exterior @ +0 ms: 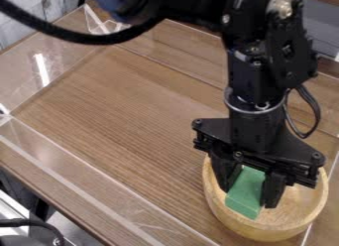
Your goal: Put the green block in the brown bowl
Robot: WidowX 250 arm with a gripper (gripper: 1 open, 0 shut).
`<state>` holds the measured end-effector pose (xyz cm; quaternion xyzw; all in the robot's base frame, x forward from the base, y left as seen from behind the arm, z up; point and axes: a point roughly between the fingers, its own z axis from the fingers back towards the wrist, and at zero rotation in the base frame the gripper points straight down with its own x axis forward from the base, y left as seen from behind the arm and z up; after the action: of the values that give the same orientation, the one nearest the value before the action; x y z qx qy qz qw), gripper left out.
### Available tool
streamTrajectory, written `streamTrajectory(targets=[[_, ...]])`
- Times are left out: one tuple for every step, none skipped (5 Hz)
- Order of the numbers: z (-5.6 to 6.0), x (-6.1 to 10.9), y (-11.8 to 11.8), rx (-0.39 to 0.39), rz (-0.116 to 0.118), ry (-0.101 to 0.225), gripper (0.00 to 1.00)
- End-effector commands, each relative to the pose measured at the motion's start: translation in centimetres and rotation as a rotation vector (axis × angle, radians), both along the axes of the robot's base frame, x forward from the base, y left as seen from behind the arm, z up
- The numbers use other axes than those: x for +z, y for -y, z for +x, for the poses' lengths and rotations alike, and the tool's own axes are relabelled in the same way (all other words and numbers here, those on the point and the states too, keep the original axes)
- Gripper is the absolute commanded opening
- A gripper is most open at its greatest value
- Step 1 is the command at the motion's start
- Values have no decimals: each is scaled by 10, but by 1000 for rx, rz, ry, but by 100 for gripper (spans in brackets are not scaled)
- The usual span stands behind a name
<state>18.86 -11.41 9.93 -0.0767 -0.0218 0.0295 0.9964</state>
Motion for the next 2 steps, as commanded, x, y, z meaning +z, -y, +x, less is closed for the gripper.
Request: streamTrajectory(targets=[[7,9,-2,17,-25,43,100],[10,8,-6,26,-27,44,100]])
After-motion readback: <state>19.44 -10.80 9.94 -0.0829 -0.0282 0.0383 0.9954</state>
